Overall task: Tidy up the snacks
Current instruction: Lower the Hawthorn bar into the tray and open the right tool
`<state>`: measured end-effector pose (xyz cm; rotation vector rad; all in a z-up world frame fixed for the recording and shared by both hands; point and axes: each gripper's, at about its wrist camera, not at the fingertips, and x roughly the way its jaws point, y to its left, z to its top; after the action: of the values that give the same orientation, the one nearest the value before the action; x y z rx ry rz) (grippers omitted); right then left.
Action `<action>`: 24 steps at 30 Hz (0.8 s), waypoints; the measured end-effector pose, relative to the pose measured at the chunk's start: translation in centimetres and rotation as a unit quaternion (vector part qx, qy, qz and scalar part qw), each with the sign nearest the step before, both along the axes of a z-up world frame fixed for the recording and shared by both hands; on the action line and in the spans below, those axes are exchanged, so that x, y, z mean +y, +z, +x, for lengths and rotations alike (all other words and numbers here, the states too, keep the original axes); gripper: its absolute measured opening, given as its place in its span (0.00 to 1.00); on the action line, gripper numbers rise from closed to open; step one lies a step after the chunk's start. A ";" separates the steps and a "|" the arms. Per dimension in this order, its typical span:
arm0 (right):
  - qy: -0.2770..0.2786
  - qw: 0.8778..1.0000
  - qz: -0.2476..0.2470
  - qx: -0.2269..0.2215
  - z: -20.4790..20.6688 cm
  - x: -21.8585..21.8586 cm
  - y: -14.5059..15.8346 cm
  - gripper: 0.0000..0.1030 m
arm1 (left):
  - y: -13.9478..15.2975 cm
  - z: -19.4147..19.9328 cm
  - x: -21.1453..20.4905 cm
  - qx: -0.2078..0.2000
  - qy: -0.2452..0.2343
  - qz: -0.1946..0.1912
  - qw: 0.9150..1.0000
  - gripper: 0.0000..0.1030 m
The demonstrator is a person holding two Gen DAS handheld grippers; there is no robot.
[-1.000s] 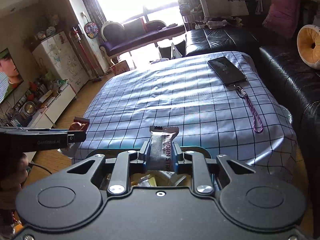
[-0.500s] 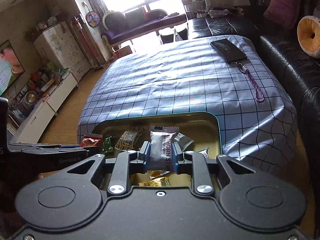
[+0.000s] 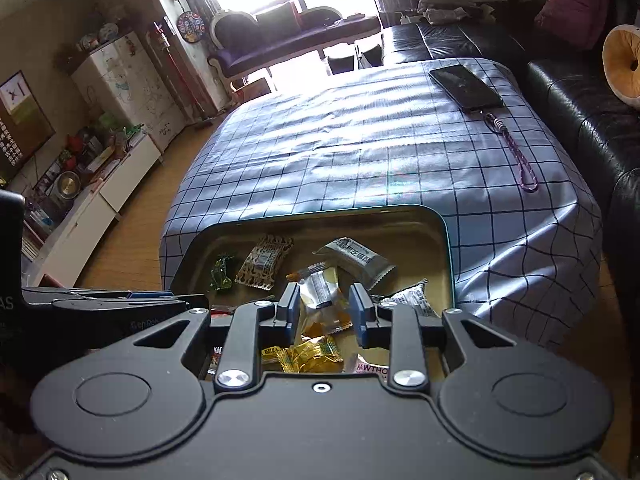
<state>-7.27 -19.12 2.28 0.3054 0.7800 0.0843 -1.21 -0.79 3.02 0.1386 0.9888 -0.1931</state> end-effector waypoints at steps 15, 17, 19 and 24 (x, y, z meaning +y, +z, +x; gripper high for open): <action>-0.003 0.999 -0.028 0.021 0.2 0.7 -0.5 0.39 | -0.7 -0.1 0.4 0.011 0.018 0.010 1.000 0.34; -0.007 0.999 -0.027 0.024 0.3 0.6 -0.6 0.39 | -0.8 -0.1 0.4 0.010 0.021 0.012 1.000 0.34; -0.011 0.999 -0.028 0.029 0.4 0.5 -0.8 0.39 | -0.9 -0.1 0.3 0.009 0.021 0.015 1.000 0.35; -0.016 0.999 -0.025 0.037 0.6 0.3 -1.0 0.39 | -1.2 -0.1 0.3 0.013 0.025 0.018 0.999 0.35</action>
<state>-6.64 -18.79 1.26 0.2752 0.8481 0.0240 -1.35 -0.47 1.85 0.1436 1.0207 -0.1309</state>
